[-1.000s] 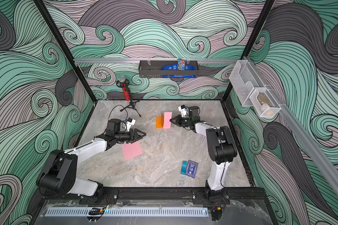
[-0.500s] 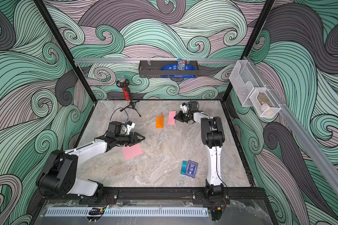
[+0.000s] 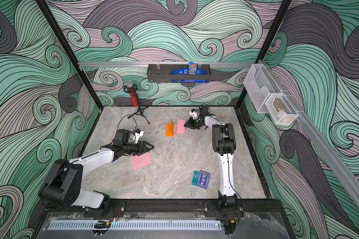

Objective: Fold the square paper along the opposite sides
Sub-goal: Place the paper at the center of the board.

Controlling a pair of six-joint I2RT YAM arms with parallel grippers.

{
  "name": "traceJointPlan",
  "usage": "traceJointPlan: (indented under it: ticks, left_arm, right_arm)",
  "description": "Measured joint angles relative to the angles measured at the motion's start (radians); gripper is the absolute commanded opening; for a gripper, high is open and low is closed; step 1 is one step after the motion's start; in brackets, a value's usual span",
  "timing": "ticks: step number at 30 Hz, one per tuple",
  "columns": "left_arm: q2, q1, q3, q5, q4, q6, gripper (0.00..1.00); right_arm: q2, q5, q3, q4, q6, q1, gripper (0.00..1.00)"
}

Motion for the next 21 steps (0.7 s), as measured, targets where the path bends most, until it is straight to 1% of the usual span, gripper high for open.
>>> traceJointPlan:
  ticks: [8, 14, 18, 21]
  left_arm:
    - [0.002, 0.0, 0.012, -0.003, -0.008, 0.004, 0.54]
    - [0.002, 0.0, 0.012, -0.003, -0.01, 0.004, 0.54]
    - [0.002, 0.0, 0.012, -0.003, -0.013, 0.005, 0.54]
    - [0.003, 0.0, 0.012, -0.006, -0.014, 0.005, 0.53]
  right_arm:
    - [0.022, 0.002, 0.021, -0.077, -0.053, 0.003, 0.12]
    - [0.022, 0.01, 0.027, -0.09, -0.069, 0.006, 0.15]
    - [0.021, 0.031, 0.037, -0.094, -0.066, 0.006, 0.22]
    - [0.007, 0.082, 0.042, -0.095, -0.058, 0.009, 0.3]
